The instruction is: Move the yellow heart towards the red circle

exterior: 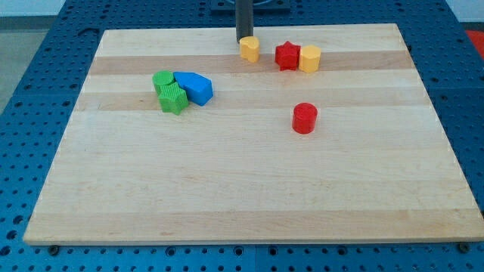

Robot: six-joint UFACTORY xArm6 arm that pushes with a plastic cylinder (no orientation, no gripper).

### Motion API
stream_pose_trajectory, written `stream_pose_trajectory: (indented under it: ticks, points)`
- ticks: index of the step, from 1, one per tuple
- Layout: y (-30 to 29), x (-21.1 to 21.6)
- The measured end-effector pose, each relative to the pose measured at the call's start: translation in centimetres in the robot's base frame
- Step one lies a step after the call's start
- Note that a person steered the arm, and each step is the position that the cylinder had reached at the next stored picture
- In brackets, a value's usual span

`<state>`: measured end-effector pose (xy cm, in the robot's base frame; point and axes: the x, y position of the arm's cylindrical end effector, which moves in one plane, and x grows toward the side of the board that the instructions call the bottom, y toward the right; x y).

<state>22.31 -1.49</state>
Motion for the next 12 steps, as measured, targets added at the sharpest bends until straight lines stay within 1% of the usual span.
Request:
stream_pose_trajectory:
  ticks: [1,2,3,5,6,7,8,9,10,12]
  points:
    - [0.2,-2.8]
    - [1.8,-2.5]
    - [3.3,-0.3]
    - [3.3,4.4]
    - [3.3,3.6]
    - [2.0,0.9]
    - [-1.7,0.9]
    - [-3.3,3.7]
    - [-1.7,4.8]
    - [2.7,4.9]
